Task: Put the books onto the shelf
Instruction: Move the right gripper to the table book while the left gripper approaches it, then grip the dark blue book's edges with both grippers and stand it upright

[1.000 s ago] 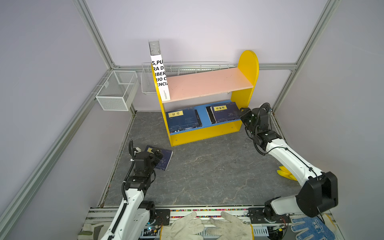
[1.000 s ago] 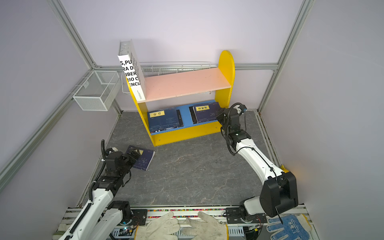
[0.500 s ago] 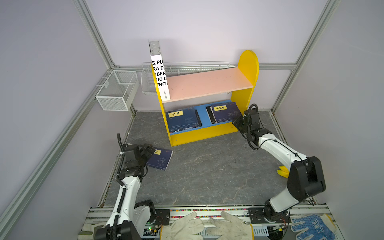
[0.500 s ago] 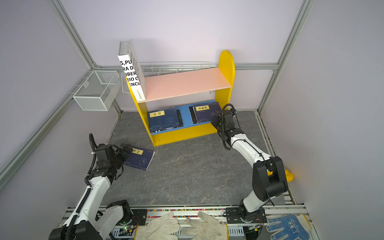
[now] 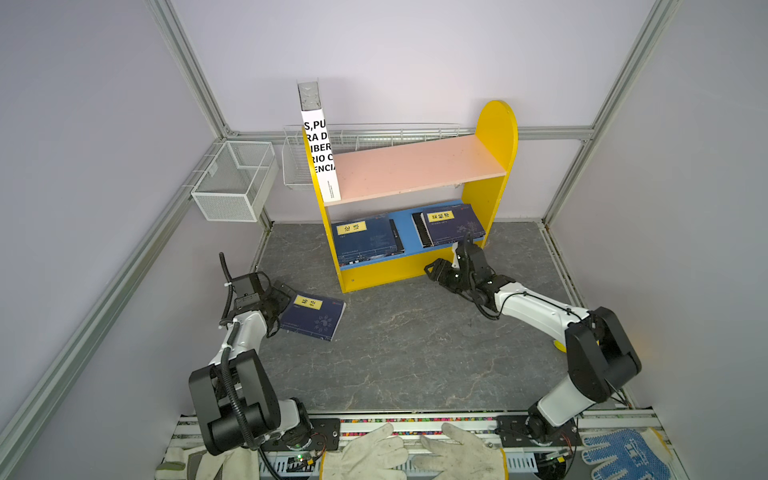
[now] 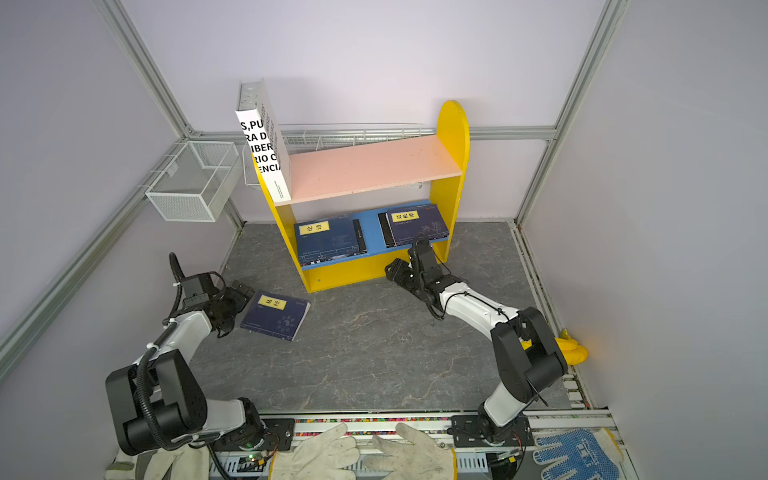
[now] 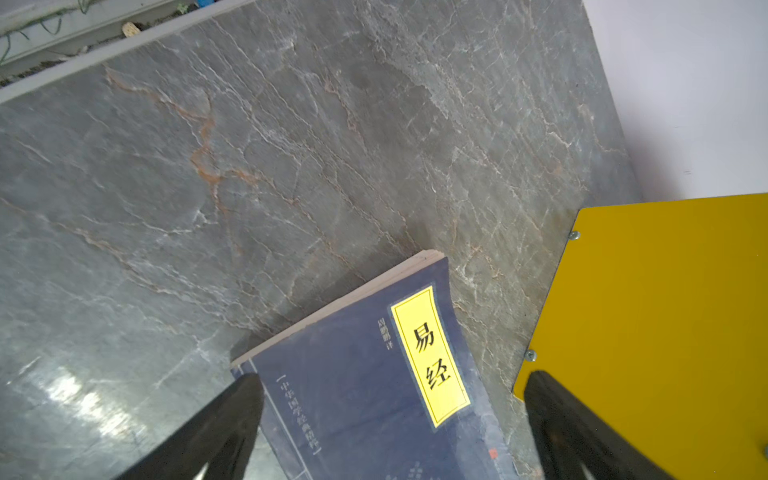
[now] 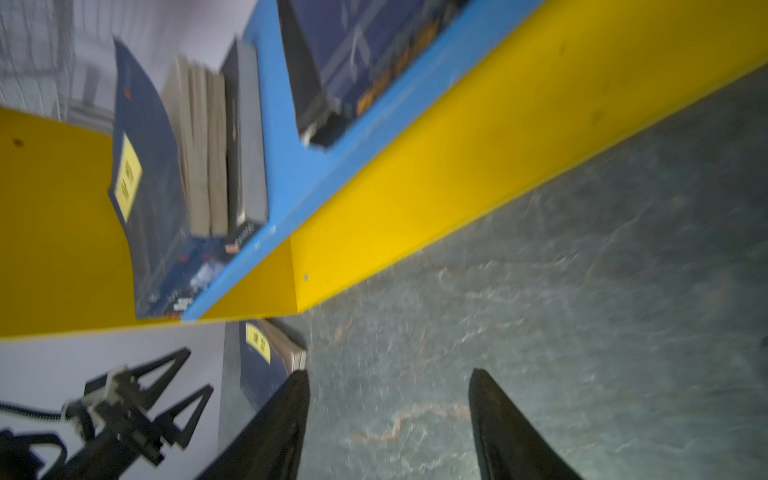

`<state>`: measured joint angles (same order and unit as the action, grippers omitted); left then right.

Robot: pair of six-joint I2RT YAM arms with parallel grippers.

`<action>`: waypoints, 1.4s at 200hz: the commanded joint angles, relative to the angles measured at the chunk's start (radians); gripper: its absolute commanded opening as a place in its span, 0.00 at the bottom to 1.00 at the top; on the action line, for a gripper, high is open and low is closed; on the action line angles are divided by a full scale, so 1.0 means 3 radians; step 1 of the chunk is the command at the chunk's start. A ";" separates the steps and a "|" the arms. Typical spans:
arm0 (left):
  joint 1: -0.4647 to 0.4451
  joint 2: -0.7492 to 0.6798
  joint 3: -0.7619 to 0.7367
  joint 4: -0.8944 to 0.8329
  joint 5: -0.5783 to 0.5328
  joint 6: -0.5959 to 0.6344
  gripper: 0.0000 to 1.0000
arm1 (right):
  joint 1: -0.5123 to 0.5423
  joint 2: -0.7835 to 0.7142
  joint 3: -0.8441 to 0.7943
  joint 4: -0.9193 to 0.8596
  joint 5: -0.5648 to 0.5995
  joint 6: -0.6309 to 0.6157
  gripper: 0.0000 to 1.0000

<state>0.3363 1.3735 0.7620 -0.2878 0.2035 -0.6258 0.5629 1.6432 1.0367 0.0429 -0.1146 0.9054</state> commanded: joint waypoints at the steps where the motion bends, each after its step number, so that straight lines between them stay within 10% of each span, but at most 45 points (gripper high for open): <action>1: 0.0052 0.0084 0.0094 -0.0043 -0.0052 0.0139 0.99 | 0.0203 0.0166 -0.0049 0.0246 -0.0235 0.0026 0.67; 147: 0.0263 0.0615 -0.0429 0.0537 0.1068 0.0043 1.00 | 0.0779 0.1026 0.0505 0.0511 -0.0524 0.0011 0.96; 197: -0.0487 0.0329 -0.0822 0.0794 0.1135 -0.0236 1.00 | 0.0816 0.1199 0.0668 0.0109 -0.0538 -0.0080 0.95; 280: -0.1585 -0.0186 -0.1071 0.1026 0.0638 -0.0816 0.98 | 0.0703 0.1346 0.0723 -0.0341 -0.0336 -0.0405 0.65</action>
<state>-0.1150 1.3228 0.4549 0.0463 0.4591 -0.8185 0.7883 2.0148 1.2404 -0.0147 -0.2195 0.8188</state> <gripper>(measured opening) 0.987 0.681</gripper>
